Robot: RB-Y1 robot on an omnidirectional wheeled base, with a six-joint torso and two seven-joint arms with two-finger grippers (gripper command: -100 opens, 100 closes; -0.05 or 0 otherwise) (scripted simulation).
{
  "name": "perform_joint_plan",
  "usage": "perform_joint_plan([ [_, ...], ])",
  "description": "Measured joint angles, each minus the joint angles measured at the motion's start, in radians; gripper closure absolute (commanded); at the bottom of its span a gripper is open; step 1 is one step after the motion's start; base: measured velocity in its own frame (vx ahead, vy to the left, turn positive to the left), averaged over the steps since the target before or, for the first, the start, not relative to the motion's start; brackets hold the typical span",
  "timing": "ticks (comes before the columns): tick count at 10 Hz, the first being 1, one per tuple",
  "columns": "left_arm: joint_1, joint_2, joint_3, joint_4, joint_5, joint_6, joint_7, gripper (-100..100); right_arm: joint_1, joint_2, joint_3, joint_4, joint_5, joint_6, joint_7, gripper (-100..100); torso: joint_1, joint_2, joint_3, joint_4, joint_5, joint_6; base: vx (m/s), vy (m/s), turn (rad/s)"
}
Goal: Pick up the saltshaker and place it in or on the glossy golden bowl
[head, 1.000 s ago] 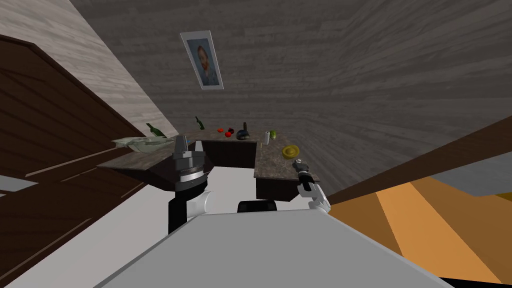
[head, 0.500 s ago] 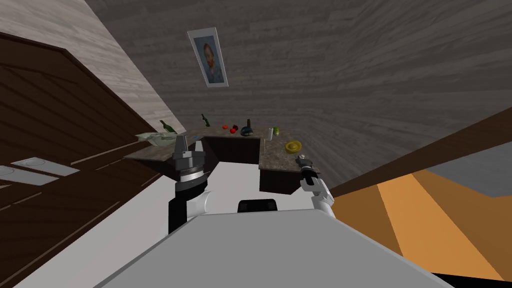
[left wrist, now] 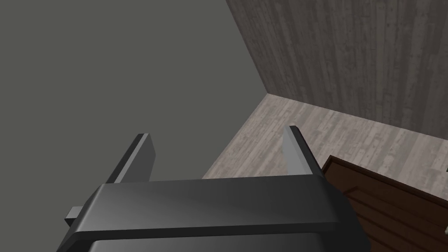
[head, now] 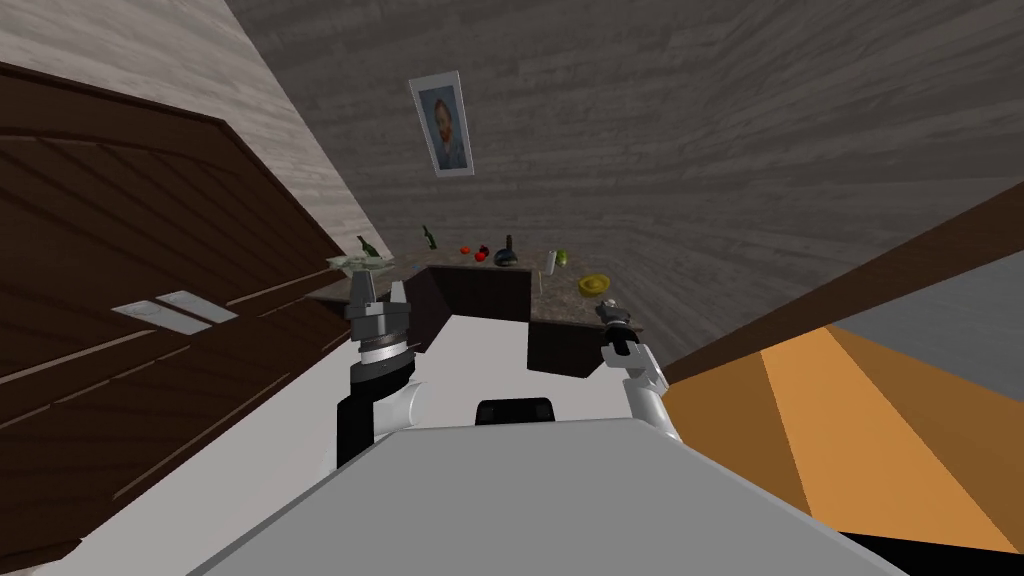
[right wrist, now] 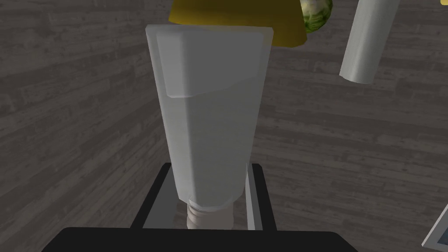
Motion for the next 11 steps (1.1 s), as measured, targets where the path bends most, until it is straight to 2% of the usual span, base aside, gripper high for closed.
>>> perform_joint_plan([
  [2, 0.0, 0.0, 0.0, 0.0, 0.0, 0.0, 0.0, 0, -0.049, 0.0, -0.003, -0.014, -0.017, 0.057, -0.004, 100, -0.001, -0.001, 0.0, 0.0, 0.0, 0.0, -0.215, 0.155, 0.104],
  [6, 0.0, 0.0, 0.0, 0.0, 0.0, 0.0, 0.0, 0, -0.103, 0.006, 0.004, -0.068, -0.054, 0.166, -0.02, 100, -0.008, -0.003, -0.002, 0.0, -0.003, 0.0, -0.161, 0.119, 0.089],
  [9, 0.0, 0.0, 0.0, 0.0, 0.0, 0.0, 0.0, 0, -0.14, 0.012, 0.01, -0.087, -0.071, 0.234, -0.032, 100, -0.013, -0.01, -0.005, -0.002, -0.004, 0.0, -0.059, 0.053, 0.073],
  [11, 0.0, 0.0, 0.0, 0.0, 0.0, 0.0, 0.0, 0, -0.162, 0.016, 0.017, -0.092, -0.074, 0.271, -0.039, 100, -0.018, -0.015, -0.008, -0.003, -0.005, 0.001, 0.029, -0.039, 0.067],
])
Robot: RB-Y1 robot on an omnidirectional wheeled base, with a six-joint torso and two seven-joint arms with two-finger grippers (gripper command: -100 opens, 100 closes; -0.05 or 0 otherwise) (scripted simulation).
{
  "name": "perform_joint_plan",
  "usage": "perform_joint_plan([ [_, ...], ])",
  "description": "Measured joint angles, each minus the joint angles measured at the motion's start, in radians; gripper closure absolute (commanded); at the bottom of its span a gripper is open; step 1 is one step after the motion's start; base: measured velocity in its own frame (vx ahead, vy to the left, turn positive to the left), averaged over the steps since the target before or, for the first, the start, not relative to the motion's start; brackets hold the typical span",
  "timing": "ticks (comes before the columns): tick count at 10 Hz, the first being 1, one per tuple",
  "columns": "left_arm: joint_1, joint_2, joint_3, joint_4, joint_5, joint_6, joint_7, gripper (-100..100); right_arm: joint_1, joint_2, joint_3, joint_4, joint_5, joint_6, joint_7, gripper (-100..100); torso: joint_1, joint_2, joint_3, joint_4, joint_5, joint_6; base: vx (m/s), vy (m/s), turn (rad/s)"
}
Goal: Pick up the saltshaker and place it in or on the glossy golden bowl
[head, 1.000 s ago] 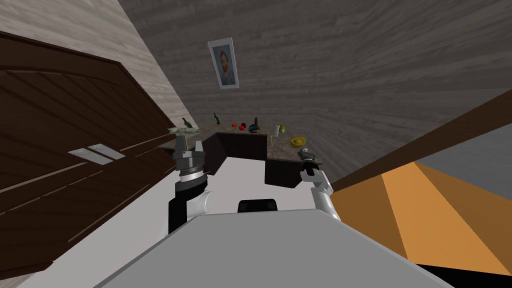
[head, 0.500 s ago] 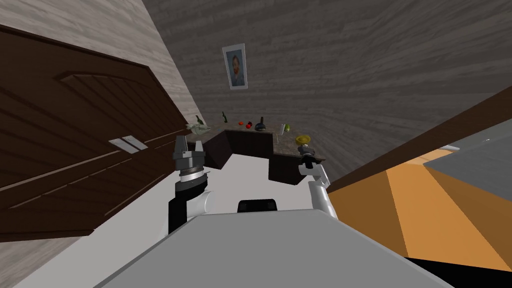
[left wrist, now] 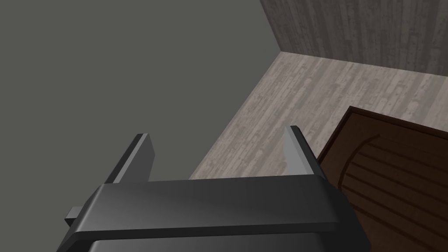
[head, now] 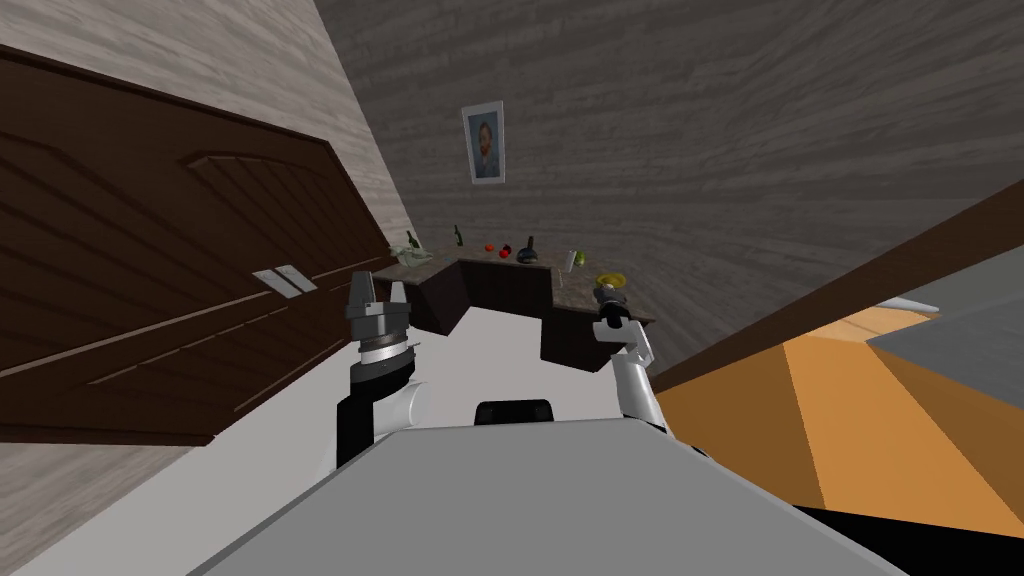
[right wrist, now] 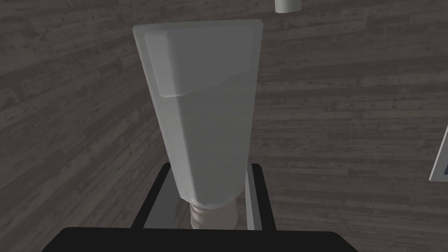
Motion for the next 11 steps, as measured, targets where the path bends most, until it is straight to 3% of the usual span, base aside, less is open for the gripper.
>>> perform_joint_plan([
  [4, 0.0, 0.0, 0.0, 0.0, 0.0, 0.0, 0.0, 0, -0.034, -0.004, 0.029, 0.012, 0.019, 0.063, -0.012, 100, -0.012, -0.012, -0.007, -0.003, -0.002, 0.001, 0.118, -0.148, 0.035],
  [11, 0.0, 0.0, 0.0, 0.0, 0.0, 0.0, 0.0, 0, -0.053, -0.038, 0.087, 0.066, 0.084, 0.116, -0.019, 100, -0.015, -0.018, -0.011, -0.005, -0.002, 0.002, 0.177, -0.223, 0.004],
])
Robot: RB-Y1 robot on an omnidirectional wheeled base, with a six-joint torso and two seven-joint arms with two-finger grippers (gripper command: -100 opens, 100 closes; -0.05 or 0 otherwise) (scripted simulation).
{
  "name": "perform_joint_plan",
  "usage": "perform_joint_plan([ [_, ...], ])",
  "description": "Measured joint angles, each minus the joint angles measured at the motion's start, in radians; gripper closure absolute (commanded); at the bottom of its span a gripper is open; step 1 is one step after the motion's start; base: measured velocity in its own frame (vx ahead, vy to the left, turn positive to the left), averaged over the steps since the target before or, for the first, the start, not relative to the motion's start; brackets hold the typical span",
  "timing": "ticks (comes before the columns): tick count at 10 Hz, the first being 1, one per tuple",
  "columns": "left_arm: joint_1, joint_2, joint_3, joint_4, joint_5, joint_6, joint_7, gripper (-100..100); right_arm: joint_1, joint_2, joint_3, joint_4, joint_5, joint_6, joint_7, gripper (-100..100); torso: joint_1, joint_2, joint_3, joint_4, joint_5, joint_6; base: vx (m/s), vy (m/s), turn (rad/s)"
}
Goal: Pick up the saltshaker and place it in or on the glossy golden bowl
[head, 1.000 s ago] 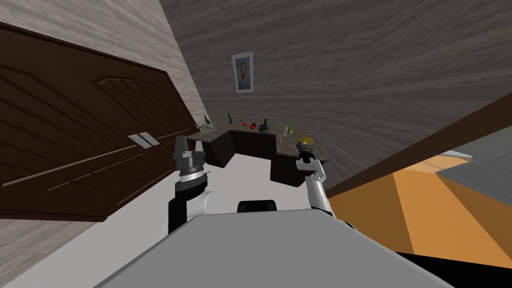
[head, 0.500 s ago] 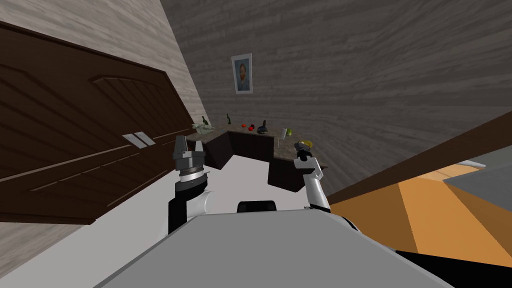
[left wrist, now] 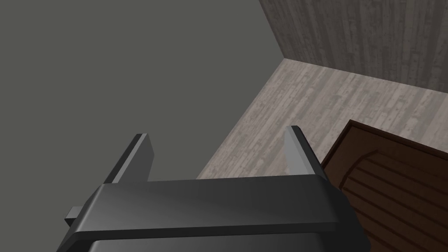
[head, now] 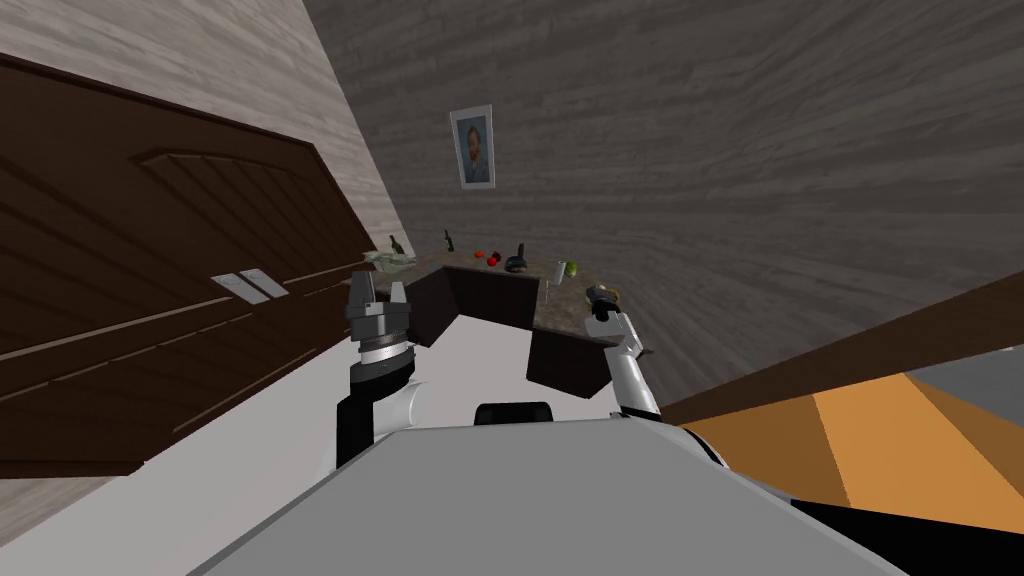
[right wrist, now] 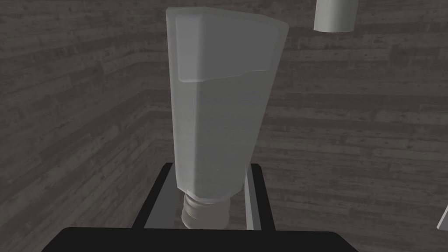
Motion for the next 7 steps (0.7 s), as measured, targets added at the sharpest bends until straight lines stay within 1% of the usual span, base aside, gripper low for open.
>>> perform_joint_plan([
  [2, 0.0, 0.0, 0.0, 0.0, 0.0, 0.0, 0.0, 0, -0.004, -0.01, 0.016, 0.02, 0.023, 0.009, -0.002, 100, -0.002, 0.004, 0.002, 0.001, 0.0, 0.001, 0.159, -0.227, 0.003],
  [5, 0.0, 0.0, 0.0, 0.0, 0.0, 0.0, 0.0, 0, -0.008, -0.033, 0.04, 0.041, 0.051, 0.023, -0.002, 100, -0.001, 0.003, 0.002, 0.001, 0.001, 0.001, 0.161, -0.227, 0.0],
  [6, 0.0, 0.0, 0.0, 0.0, 0.0, 0.0, 0.0, 0, -0.011, -0.044, 0.047, 0.049, 0.061, 0.027, -0.002, 100, -0.001, 0.003, 0.002, 0.001, 0.001, 0.001, 0.064, -0.107, 0.01],
  [7, 0.0, 0.0, 0.0, 0.0, 0.0, 0.0, 0.0, 0, -0.013, -0.047, 0.047, 0.049, 0.063, 0.028, -0.002, -100, 0.007, 0.008, 0.004, 0.001, 0.002, 0.0, 0.014, -0.023, 0.0],
])
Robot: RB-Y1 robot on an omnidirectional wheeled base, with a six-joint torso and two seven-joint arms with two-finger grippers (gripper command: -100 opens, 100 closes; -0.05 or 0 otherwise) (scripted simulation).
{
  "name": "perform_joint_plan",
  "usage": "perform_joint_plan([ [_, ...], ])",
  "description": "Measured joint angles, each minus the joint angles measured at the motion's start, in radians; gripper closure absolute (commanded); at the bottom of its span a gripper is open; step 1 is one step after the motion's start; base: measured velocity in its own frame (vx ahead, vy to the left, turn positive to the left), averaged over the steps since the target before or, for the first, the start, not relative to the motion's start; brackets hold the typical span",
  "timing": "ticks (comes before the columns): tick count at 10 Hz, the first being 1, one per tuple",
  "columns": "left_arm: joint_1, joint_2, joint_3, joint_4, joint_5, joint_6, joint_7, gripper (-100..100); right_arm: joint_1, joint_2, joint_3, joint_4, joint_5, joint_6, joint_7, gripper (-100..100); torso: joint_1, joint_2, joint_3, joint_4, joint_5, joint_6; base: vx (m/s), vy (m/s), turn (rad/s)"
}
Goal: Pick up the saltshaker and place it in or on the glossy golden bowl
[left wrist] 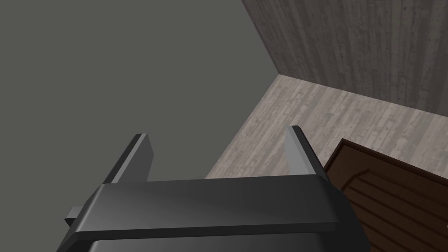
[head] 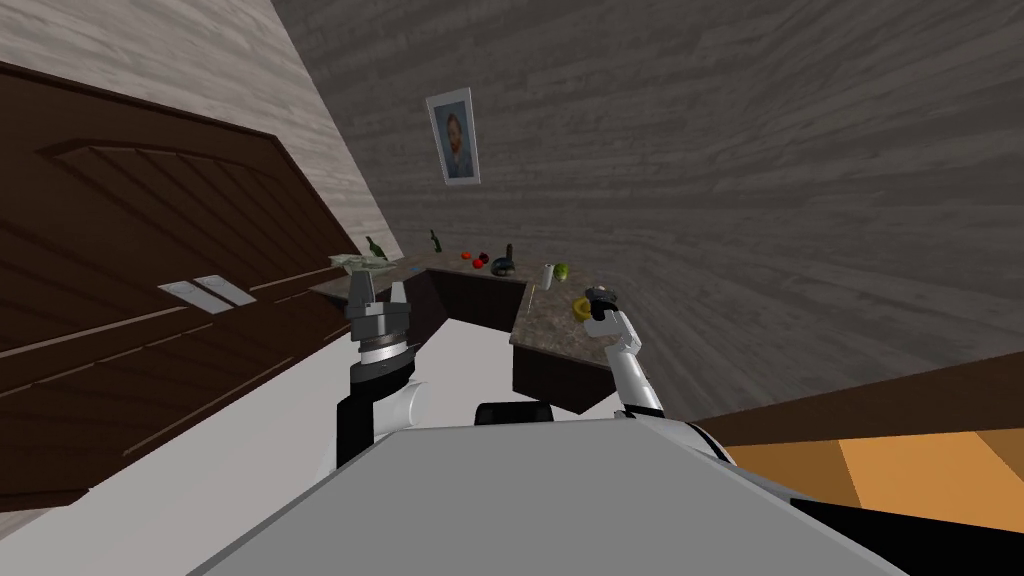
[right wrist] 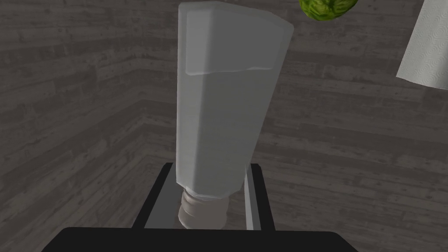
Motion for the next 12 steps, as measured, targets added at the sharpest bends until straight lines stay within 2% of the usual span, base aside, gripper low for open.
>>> perform_joint_plan([
  [4, 0.0, 0.0, 0.0, 0.0, 0.0, 0.0, 0.0, 0, 0.0, 0.0, 0.0, 0.0, 0.0, 0.0, 0.0, -100, 0.01, 0.007, 0.004, 0.002, 0.003, 0.0, 0.002, -0.002, 0.0],
  [5, 0.0, 0.0, 0.0, 0.0, 0.0, 0.0, 0.0, 0, 0.0, 0.0, 0.0, 0.0, 0.0, 0.0, 0.0, 0, 0.01, 0.007, 0.004, 0.002, 0.003, 0.0, 0.0, 0.0, 0.0],
  [6, 0.0, 0.0, 0.0, 0.0, 0.0, 0.0, 0.0, 0, 0.0, 0.0, 0.0, 0.0, 0.0, 0.0, 0.0, -100, 0.01, 0.007, 0.004, 0.002, 0.003, 0.0, -0.084, 0.035, 0.332],
  [11, 0.0, 0.0, 0.0, 0.0, 0.0, 0.0, 0.0, 0, -0.082, -0.158, -0.093, 0.112, -0.09, 0.035, 0.024, -100, 0.012, 0.015, 0.009, 0.004, 0.003, -0.001, -0.129, 0.041, 0.257],
  [12, 0.0, 0.0, 0.0, 0.0, 0.0, 0.0, 0.0, 0, -0.096, -0.176, -0.109, 0.125, -0.097, 0.045, 0.029, -100, 0.012, 0.015, 0.009, 0.004, 0.003, -0.001, -0.104, 0.043, 0.258],
])
